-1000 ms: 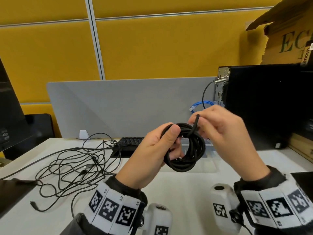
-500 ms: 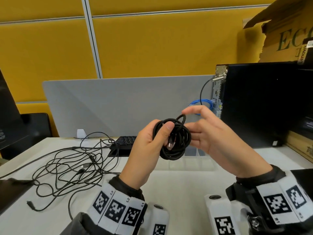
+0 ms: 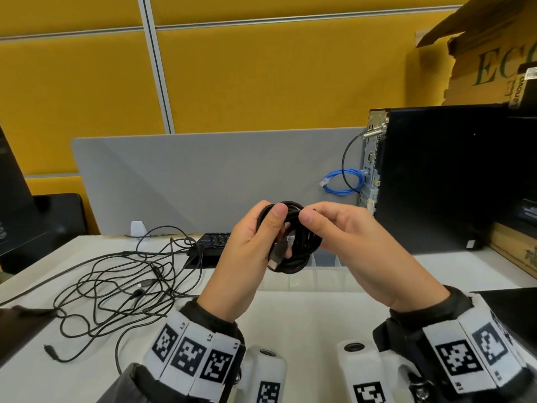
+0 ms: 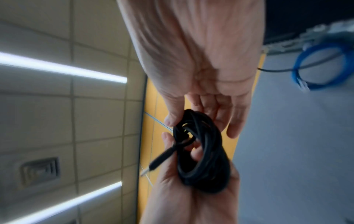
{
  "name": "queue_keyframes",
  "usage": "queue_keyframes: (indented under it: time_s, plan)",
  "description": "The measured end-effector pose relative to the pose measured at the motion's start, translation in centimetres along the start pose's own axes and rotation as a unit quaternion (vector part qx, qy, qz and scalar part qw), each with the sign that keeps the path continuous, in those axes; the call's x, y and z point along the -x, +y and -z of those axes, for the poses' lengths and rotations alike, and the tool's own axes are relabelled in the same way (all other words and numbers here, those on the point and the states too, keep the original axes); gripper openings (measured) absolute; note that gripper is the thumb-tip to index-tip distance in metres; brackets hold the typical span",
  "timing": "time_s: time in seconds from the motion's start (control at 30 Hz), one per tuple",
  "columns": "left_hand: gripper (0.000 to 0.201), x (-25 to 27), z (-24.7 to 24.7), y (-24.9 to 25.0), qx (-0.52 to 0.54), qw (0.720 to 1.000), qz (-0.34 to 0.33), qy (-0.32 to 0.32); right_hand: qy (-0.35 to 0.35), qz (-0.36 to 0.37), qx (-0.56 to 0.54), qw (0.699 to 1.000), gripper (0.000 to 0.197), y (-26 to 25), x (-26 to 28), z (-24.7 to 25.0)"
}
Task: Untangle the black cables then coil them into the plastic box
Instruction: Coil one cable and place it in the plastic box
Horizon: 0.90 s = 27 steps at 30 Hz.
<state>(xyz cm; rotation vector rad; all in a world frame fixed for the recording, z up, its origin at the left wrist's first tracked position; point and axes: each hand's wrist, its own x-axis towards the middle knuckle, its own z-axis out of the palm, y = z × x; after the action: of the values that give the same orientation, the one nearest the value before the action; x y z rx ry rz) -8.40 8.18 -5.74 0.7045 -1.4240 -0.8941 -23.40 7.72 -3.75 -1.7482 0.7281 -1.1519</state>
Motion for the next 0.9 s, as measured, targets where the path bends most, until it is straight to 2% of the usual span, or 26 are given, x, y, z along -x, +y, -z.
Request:
queue_keyframes:
  time_s: [0.17,0.27,0.4,0.5,0.57,0.67,0.77,0.83,0.9]
  plan:
    - [0.028,0.1,-0.4,0.0,-0.019,0.999,-0.032,0.036,-0.066,-0.040,-0.101,0.992,0.037,0.2,-0.1,-0.4]
    - [0.021,0.2,-0.5,0.0,-0.034,0.997,-0.049,0.047,-0.086,-0.063,-0.112,0.988,0.038,0.2,-0.2,0.0]
    - [0.021,0.1,-0.3,-0.1,-0.082,0.992,-0.070,0.058,-0.088,-0.097,-0.020,0.991,0.046,0.4,-0.3,0.5]
    - [0.029,0.0,-0.1,-0.2,-0.135,0.983,-0.104,0.069,-0.003,-0.113,0.029,0.993,0.046,0.0,-0.3,0.4]
    - [0.036,0.0,0.0,-0.3,-0.157,0.976,-0.120,0.088,0.047,-0.082,0.091,0.991,0.051,-0.6,0.0,0.1]
    - [0.035,0.0,-0.1,-0.3,-0.168,0.970,-0.134,0.114,-0.028,-0.067,0.155,0.985,0.053,-0.9,0.2,-0.5]
    - [0.035,0.2,-0.4,-0.1,-0.153,0.971,-0.133,0.130,-0.081,-0.076,0.092,0.990,0.030,-0.4,0.4,-1.4]
    - [0.037,0.2,-0.5,0.0,-0.135,0.971,-0.135,0.143,-0.062,-0.074,0.034,0.995,0.021,0.1,0.3,-1.6]
    - [0.040,0.3,-0.5,0.1,-0.114,0.974,-0.132,0.148,-0.036,-0.083,-0.021,0.996,0.021,0.3,0.2,-1.7]
